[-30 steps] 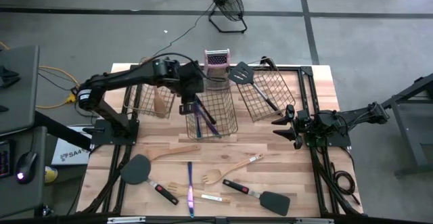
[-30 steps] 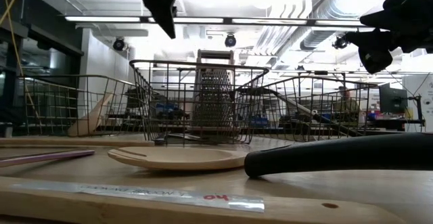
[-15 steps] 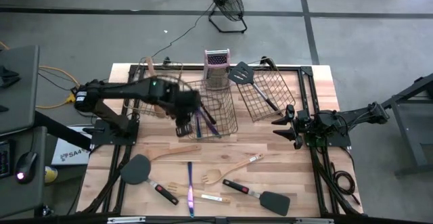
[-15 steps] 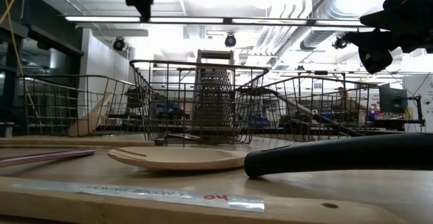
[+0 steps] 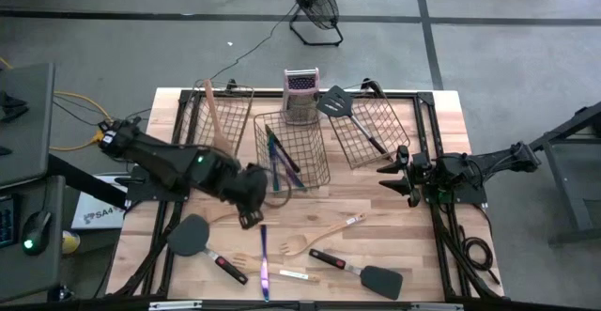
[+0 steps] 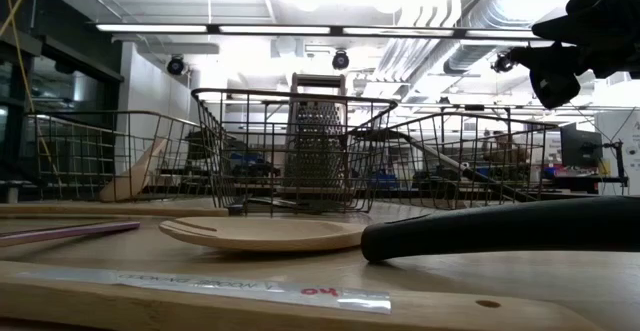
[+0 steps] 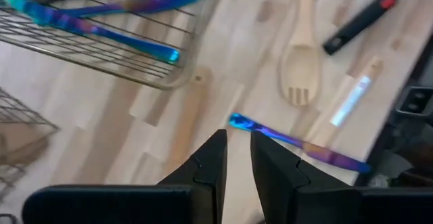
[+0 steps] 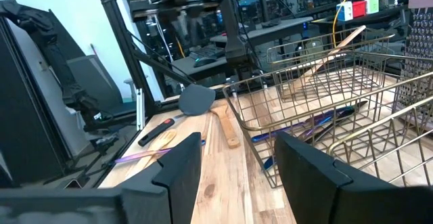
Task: Pick & Place Kitchen Items
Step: Put the blue table knife into the middle wire basket
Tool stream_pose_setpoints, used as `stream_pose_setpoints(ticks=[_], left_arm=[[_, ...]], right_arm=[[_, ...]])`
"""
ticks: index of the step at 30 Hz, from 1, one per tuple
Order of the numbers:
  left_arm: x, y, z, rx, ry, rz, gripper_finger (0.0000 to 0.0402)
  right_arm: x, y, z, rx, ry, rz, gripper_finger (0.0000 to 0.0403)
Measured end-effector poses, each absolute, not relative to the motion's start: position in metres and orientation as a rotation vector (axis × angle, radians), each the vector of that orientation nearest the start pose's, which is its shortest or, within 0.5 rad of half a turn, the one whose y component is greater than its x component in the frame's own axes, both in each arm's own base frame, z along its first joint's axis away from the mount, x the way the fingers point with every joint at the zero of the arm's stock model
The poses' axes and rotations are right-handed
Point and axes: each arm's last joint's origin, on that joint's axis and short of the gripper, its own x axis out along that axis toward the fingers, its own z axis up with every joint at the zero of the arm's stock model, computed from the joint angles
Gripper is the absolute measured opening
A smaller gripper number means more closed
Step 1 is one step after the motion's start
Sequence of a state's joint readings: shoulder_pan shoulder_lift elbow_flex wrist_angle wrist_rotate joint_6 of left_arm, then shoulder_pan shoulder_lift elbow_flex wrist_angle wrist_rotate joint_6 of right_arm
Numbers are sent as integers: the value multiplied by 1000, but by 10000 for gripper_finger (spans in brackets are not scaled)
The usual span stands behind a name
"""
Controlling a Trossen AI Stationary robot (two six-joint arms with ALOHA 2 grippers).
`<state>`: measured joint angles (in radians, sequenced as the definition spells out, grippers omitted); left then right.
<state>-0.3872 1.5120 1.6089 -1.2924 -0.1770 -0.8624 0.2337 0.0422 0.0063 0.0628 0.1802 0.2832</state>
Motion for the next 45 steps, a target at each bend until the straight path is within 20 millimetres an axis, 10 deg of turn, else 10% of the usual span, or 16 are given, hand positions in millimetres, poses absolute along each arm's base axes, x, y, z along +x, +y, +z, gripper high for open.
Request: stream_pose_setpoints(ticks=[16, 34, 45], left_arm=[[251, -149, 359, -558, 1040, 304, 65], [262, -201, 308, -669, 1128, 514, 66], [269, -222, 279, -742, 1124, 651, 180]], right_arm=[[98, 18, 168, 289, -19, 57, 180], [98, 18, 168, 289, -19, 57, 180], [98, 18, 168, 289, -19, 57, 180]])
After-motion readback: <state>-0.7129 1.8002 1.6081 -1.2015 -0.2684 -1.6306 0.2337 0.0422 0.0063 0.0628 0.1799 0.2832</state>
